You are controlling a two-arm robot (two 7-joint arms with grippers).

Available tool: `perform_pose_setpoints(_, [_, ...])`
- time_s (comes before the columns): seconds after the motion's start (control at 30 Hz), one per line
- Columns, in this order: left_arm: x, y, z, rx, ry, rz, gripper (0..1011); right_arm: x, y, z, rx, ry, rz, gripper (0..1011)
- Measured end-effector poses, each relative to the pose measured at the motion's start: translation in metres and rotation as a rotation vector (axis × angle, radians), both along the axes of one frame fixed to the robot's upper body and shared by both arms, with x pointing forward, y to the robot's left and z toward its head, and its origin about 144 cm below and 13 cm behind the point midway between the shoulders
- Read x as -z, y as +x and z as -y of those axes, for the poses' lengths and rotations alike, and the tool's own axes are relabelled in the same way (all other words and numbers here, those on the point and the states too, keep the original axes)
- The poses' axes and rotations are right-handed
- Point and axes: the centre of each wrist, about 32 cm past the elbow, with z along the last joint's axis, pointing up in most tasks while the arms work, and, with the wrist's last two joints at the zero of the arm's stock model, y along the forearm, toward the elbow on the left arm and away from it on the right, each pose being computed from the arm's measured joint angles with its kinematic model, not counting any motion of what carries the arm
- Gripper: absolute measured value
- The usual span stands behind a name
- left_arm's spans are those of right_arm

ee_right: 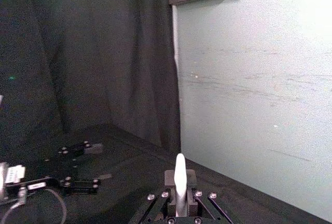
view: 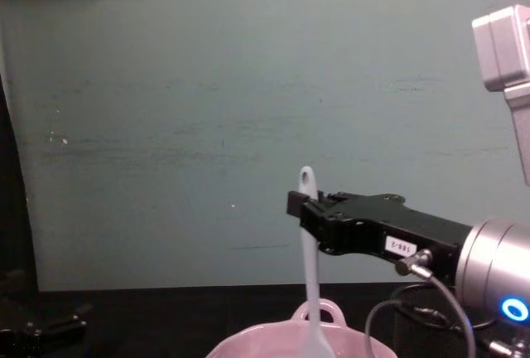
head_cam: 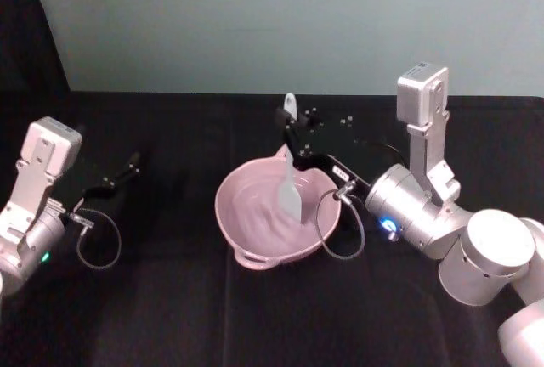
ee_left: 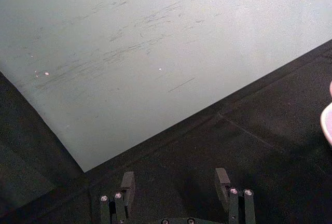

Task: Use the one hand to pick up the spoon and stir the clear water in the bowl.

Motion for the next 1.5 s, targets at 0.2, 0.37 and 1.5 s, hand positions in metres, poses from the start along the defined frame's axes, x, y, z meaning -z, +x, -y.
perform_pose_setpoints(0.2, [0.000,0.000,0.000,0.000,0.000,0.000,1011,0.003,-0.005,-0.015,-0.040,0.014,-0.006,114])
perform_pose_setpoints(0.37, [0.000,0.000,0.000,0.000,0.000,0.000,1011,0.005,-0.004,-0.028,-0.067,0.024,-0.014,114])
perform_pose_setpoints(1.5, [0.000,0.000,0.000,0.000,0.000,0.000,1011,-0.001,0.033,-0.014,0.027,0.029,-0.008,114])
